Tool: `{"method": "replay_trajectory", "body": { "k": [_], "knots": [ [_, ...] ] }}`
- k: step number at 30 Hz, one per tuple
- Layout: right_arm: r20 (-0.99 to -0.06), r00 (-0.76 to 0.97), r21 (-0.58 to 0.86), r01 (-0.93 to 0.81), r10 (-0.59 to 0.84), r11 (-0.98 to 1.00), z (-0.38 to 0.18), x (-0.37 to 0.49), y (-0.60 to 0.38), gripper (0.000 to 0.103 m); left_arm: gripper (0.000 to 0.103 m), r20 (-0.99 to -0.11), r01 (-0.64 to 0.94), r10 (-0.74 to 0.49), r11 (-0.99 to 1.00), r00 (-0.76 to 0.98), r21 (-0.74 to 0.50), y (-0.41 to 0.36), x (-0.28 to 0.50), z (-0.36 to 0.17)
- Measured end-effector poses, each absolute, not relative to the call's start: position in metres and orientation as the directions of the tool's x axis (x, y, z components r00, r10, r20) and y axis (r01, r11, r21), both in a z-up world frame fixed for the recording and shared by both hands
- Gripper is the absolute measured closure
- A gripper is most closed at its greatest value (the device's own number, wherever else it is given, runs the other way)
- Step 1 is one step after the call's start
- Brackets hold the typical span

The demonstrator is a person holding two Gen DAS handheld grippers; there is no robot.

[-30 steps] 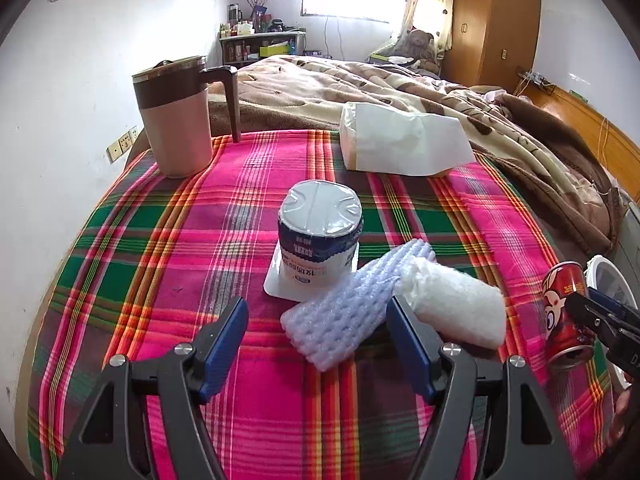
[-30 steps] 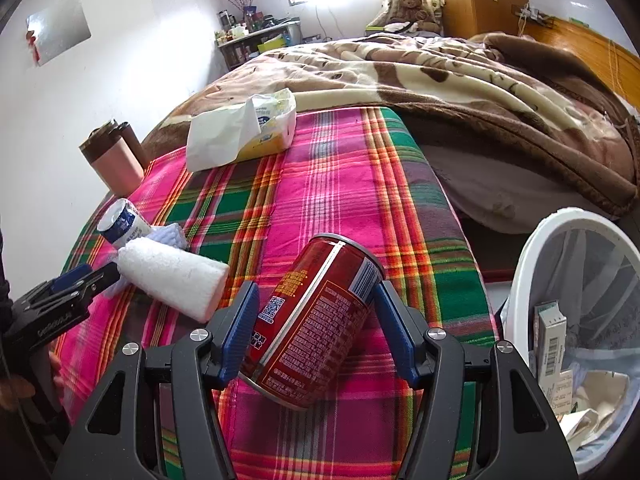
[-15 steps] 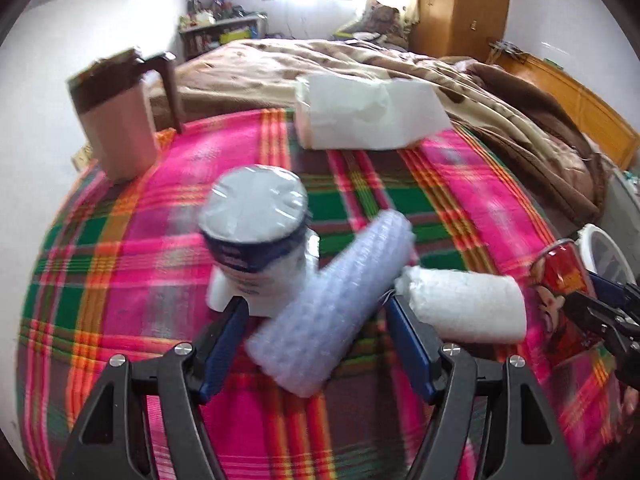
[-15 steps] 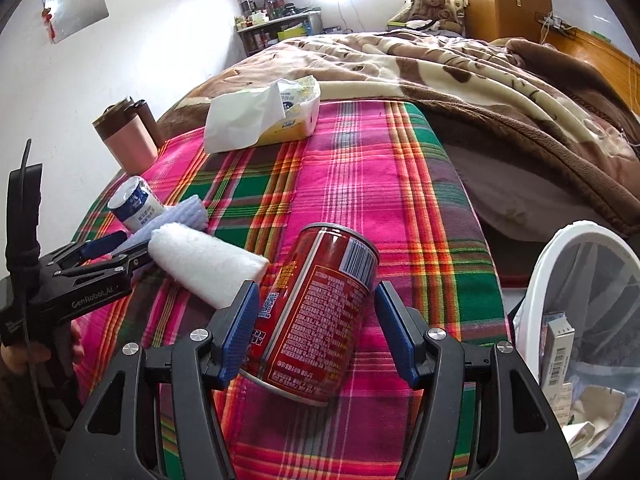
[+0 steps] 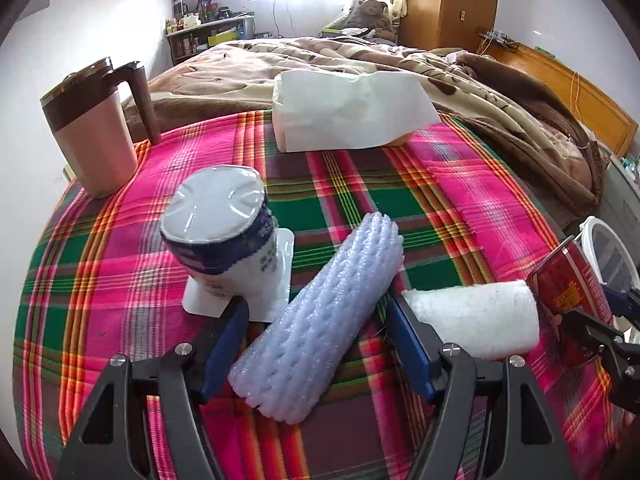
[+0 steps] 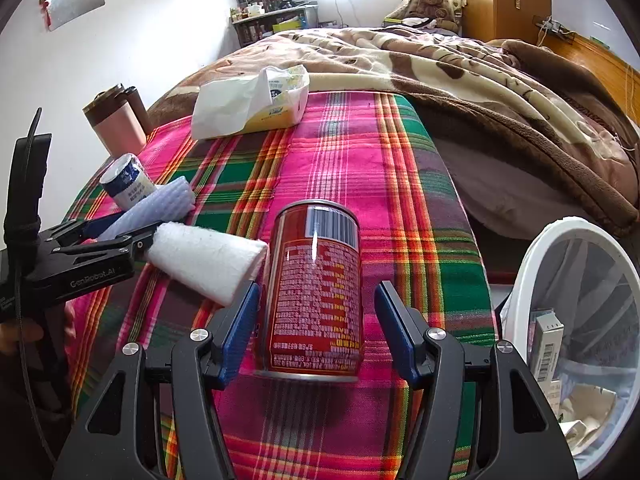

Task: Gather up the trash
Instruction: 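Grasp the red can with the right tool while the left tool grasps the lavender foam sleeve, then carry the red can and lavender foam sleeve over the white wastebasket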

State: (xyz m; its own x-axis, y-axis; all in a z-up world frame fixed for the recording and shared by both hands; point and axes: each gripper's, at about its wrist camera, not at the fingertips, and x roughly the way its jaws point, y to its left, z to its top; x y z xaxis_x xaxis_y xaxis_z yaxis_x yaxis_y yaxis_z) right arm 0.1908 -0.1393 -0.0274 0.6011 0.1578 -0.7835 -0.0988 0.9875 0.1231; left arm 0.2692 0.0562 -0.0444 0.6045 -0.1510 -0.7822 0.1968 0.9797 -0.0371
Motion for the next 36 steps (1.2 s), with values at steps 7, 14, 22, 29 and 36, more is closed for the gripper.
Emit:
{"method": "replay_trajectory", "body": {
  "k": [7,14,22,29,36],
  "knots": [
    [-0.774,0.612,0.132,-0.097,0.164,0.986,-0.027,0.19,-0.141,0.042,0.06,-0.782,0.207,-0.164,0.977,0.602,-0.045,0.052,0.268,-0.044],
    [-0.756,0.628,0.154,-0.101,0.183,0.983,-0.026,0.188,-0.142,0.048,0.072,-0.776,0.181,-0.159,0.982,0.61,-0.059,0.052,0.26,-0.043],
    [-0.743,0.64,0.168,-0.103,0.194,0.98,-0.026,0.184,-0.145,0.049,0.073,-0.749,0.16,-0.17,0.983,0.641,-0.086,0.058,0.241,-0.032],
    [-0.721,0.661,0.174,-0.117,0.207,0.978,-0.019,0.176,-0.146,0.049,0.073,-0.727,0.159,-0.184,0.982,0.661,-0.104,0.056,0.219,-0.021],
    [-0.698,0.681,0.194,-0.118,0.221,0.974,-0.011,0.165,-0.152,0.049,0.073,-0.702,0.182,-0.206,0.977,0.681,-0.11,0.046,0.196,-0.005]
  ]
}}
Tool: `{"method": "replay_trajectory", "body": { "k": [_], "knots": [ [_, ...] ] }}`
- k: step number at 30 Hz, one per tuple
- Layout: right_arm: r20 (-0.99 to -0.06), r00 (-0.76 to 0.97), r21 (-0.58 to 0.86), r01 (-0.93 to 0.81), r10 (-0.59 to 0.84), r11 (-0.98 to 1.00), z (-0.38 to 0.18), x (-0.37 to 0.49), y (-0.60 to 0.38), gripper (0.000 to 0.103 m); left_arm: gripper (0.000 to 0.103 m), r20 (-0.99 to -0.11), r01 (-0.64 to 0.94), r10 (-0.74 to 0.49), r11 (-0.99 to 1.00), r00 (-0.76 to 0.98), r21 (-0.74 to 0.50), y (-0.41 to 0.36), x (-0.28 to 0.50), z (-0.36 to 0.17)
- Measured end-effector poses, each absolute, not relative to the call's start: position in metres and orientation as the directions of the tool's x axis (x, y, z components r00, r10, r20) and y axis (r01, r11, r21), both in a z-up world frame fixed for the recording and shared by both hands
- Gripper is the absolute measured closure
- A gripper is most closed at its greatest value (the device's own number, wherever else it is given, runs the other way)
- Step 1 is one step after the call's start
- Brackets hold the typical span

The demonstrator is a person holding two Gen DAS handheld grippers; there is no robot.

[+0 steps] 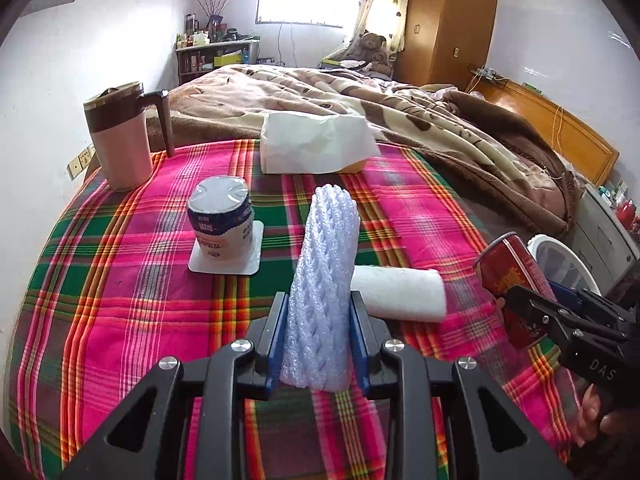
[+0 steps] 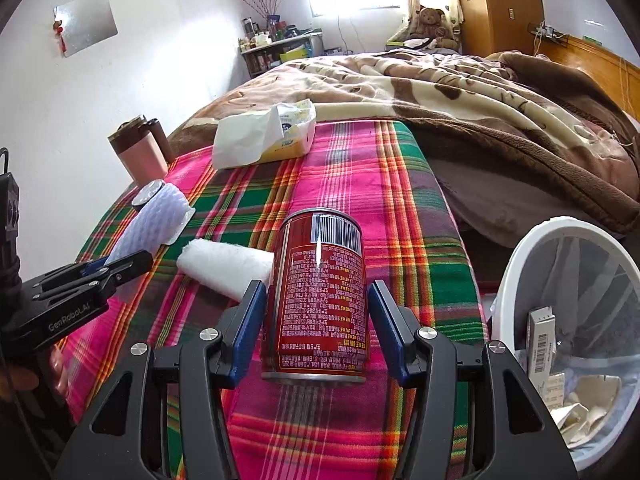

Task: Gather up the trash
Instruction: 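Carry the red can and lavender foam sleeve over the white wastebasket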

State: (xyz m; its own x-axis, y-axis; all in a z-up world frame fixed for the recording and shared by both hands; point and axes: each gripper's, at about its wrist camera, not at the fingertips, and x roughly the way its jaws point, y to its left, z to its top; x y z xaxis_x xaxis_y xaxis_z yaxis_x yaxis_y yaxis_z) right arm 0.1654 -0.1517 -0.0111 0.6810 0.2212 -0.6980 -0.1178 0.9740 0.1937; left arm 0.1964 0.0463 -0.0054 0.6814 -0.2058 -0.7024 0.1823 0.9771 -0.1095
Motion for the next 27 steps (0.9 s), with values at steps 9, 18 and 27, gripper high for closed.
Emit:
{"method": "replay_trajectory", "body": {
  "k": [9,18,27],
  "knots": [
    [-0.659,0.722,0.21,-0.091,0.21,0.973,0.007,0.148,-0.171,0.049,0.073,-0.666,0.236,-0.252,0.965,0.702,-0.116,0.022,0.171,0.016],
    [-0.63,0.758,0.208,-0.046,0.169,0.977,0.02,0.128,-0.199,0.049,0.073,-0.632,0.316,-0.318,0.941,0.706,-0.12,-0.02,0.149,0.033],
    [-0.616,0.781,0.204,0.033,0.102,0.978,0.025,0.112,-0.235,0.049,0.073,-0.616,0.393,-0.377,0.912,0.691,-0.117,-0.071,0.136,0.039]
  ]
}}
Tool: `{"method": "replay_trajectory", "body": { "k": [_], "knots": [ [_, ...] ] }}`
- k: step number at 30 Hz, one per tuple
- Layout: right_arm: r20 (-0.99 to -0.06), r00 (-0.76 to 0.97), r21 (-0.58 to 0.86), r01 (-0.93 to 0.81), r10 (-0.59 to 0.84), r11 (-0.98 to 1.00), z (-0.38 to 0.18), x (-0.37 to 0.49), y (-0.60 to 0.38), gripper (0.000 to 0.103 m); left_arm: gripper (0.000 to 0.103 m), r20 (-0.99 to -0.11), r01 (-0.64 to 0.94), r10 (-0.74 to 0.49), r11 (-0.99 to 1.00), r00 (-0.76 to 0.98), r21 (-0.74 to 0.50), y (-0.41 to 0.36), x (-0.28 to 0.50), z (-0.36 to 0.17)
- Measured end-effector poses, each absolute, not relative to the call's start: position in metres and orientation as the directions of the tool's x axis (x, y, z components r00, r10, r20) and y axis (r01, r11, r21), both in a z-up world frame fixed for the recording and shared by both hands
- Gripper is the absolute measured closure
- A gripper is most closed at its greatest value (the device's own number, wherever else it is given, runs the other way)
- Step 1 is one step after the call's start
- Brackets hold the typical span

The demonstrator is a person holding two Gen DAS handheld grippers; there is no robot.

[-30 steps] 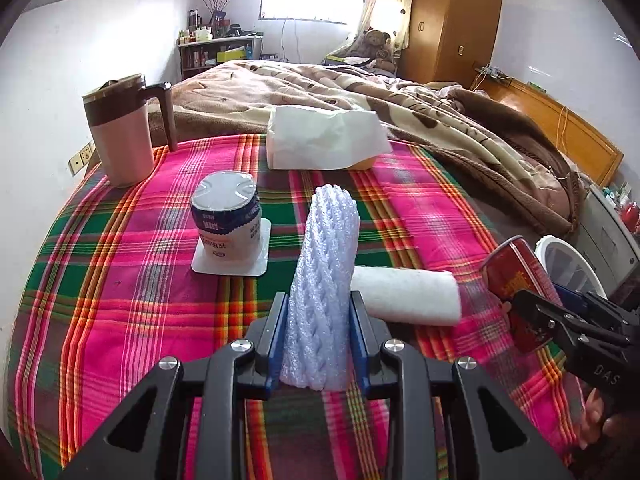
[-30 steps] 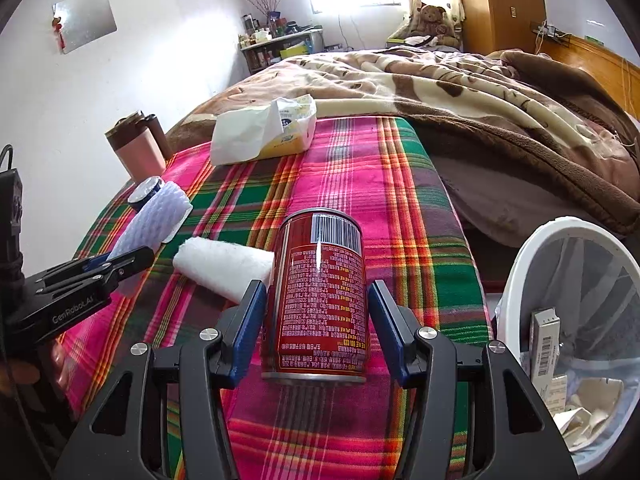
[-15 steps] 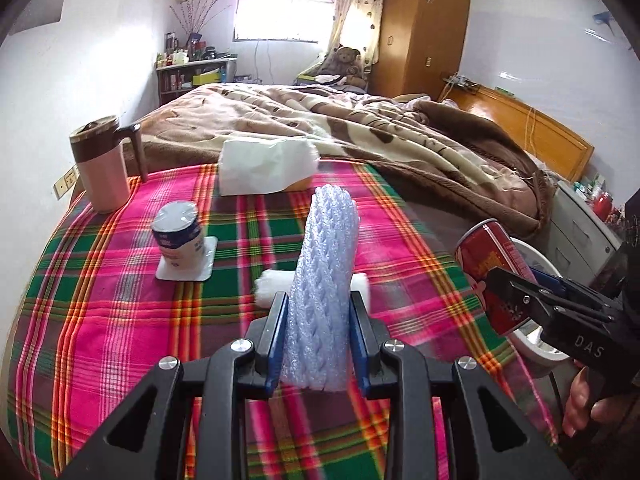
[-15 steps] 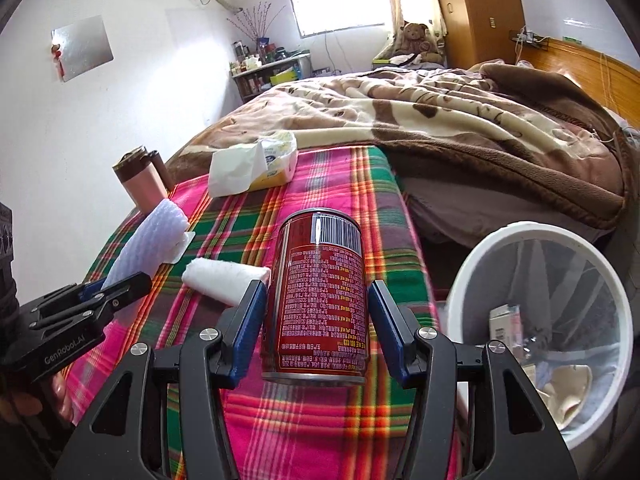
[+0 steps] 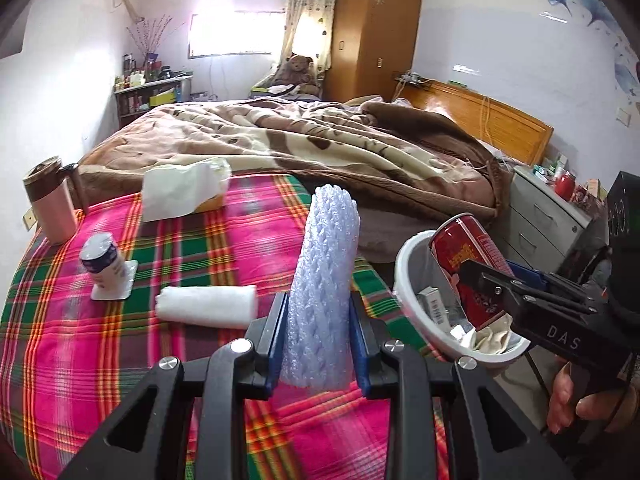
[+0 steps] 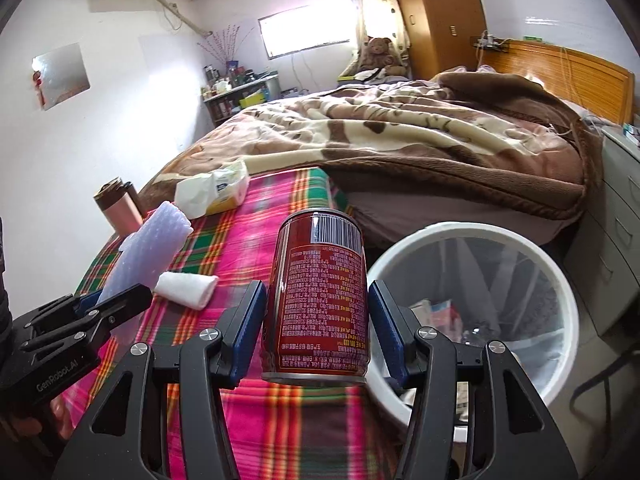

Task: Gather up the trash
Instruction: 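Carry the red can and lavender foam sleeve over the white wastebasket, then open both tools to drop the can and sleeve into the wastebasket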

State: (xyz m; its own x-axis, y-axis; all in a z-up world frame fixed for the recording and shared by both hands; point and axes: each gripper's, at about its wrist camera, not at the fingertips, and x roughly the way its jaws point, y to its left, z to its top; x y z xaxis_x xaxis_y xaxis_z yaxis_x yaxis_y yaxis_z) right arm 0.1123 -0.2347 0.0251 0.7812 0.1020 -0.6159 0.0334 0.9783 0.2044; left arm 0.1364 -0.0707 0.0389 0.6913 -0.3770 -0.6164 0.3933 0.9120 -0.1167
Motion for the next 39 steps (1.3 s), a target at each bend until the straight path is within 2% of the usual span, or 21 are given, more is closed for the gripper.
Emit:
{"method": "replay_trajectory", "body": {
  "k": [17,39],
  "knots": [
    [-0.622,0.783,0.206,0.182,-0.015,0.961,0.02,0.092,-0.306,0.049,0.073,-0.622,0.533,-0.485,0.837,0.614,-0.126,-0.165,0.125,0.039],
    [-0.682,0.728,0.189,0.265,-0.068,0.946,-0.004,0.091,-0.353,0.049,0.073,-0.669,0.576,-0.499,0.807,0.551,-0.127,-0.233,0.123,0.019]
  ]
}}
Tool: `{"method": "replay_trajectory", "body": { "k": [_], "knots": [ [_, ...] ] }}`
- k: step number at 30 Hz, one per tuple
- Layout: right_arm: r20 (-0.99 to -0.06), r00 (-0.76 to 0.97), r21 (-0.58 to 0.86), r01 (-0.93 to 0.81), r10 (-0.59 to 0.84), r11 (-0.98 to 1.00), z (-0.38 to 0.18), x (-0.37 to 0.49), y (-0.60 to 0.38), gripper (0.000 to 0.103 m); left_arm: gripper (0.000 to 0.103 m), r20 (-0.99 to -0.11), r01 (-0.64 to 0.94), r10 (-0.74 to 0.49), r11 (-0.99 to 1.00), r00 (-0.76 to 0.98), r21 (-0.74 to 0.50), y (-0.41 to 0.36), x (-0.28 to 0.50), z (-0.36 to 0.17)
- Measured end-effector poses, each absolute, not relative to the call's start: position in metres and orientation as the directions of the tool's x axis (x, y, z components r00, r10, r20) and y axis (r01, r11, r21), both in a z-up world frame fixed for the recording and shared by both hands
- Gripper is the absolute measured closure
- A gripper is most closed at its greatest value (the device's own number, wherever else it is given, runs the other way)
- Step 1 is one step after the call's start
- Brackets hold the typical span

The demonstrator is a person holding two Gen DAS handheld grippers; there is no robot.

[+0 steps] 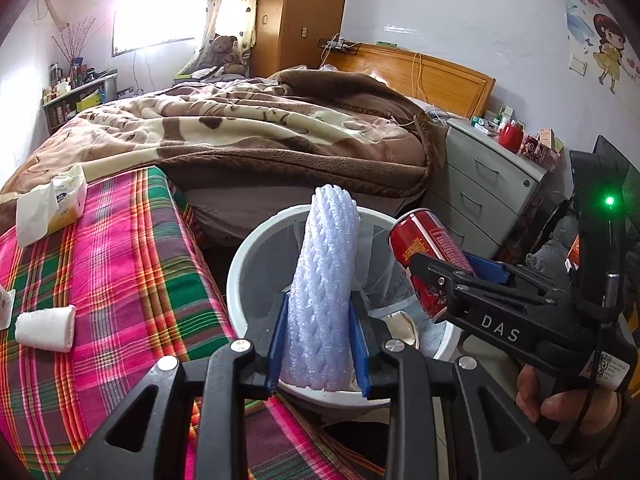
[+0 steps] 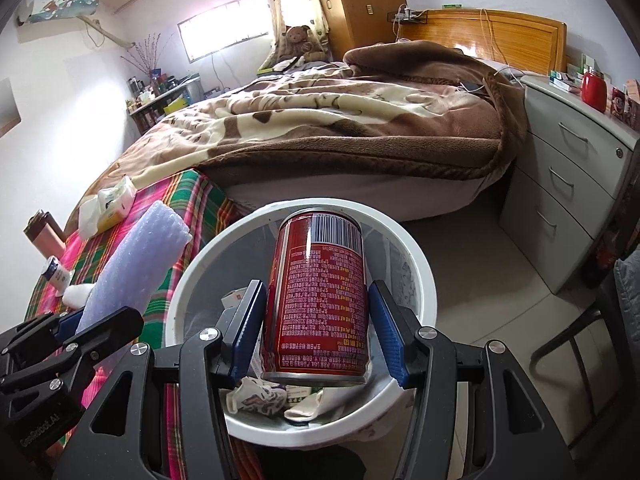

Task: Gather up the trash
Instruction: 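Open both tools to drop the can and sleeve into the wastebasket, then move both open tools back to the bed toward the yogurt cup and white sleeve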

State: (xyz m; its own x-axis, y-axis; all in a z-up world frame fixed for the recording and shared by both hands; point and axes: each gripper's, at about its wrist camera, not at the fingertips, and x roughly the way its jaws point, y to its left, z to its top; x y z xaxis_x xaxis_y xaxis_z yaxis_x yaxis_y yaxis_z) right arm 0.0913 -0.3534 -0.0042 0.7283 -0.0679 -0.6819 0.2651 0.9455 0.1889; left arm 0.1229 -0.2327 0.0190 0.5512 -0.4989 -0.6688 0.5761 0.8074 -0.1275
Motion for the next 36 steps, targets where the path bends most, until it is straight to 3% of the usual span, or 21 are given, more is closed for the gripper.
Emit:
{"method": "replay_trajectory", "body": {
  "k": [5,10,18,36],
  "knots": [
    [-0.695,0.715,0.177,0.275,-0.077,0.945,-0.007,0.093,-0.355,0.048,0.072,-0.682,0.575,-0.495,0.808,0.539,-0.131,-0.24,0.125,0.015],
    [-0.704,0.704,0.151,0.281,-0.097,0.948,-0.009,0.094,-0.356,0.048,0.043,-0.685,0.566,-0.485,0.815,0.544,-0.128,-0.239,0.127,0.012],
    [-0.692,0.71,0.123,0.289,-0.126,0.95,-0.006,0.092,-0.355,0.045,0.04,-0.68,0.546,-0.481,0.826,0.554,-0.14,-0.227,0.127,0.015],
    [-0.633,0.772,0.16,0.193,-0.049,0.968,0.012,0.093,-0.314,0.045,0.038,-0.643,0.452,-0.428,0.881,0.636,-0.139,-0.159,0.128,0.03]
  ]
}}
